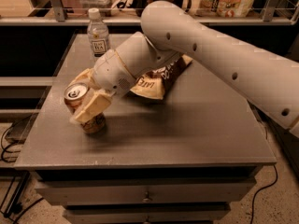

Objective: Pick orange can

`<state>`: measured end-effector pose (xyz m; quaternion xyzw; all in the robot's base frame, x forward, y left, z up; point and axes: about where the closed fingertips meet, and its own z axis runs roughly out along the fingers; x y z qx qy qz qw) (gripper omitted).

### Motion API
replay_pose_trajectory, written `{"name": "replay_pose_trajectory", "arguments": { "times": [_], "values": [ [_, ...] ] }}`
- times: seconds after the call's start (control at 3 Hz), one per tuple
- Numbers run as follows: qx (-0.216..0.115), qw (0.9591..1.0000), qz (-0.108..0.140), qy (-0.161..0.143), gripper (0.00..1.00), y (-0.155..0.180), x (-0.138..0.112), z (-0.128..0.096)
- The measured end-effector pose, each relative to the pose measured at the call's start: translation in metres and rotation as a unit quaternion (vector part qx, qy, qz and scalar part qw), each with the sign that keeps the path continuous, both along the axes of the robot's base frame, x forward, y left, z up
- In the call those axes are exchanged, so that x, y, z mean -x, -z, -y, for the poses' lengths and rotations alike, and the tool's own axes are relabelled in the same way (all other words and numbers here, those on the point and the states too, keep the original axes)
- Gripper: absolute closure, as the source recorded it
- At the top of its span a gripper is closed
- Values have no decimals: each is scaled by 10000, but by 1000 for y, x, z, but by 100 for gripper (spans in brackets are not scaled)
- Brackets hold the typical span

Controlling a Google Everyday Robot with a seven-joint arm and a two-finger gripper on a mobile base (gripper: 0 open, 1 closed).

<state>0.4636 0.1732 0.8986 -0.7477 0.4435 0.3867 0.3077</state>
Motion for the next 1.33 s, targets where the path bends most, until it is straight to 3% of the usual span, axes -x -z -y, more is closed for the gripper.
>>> {"name": "replay_pose_trajectory", "arguments": {
  "times": [0.33,0.67,1.0,1.33],
  "values": [
    [-191,9997,99,147,94,-25,-9,12],
    [-479,9973,388,391,100,-76,-25,35],
    [-742,9925,751,620,100,-134,-46,60],
    [-862,9898,913,670,100,-152,-50,63]
  ]
}}
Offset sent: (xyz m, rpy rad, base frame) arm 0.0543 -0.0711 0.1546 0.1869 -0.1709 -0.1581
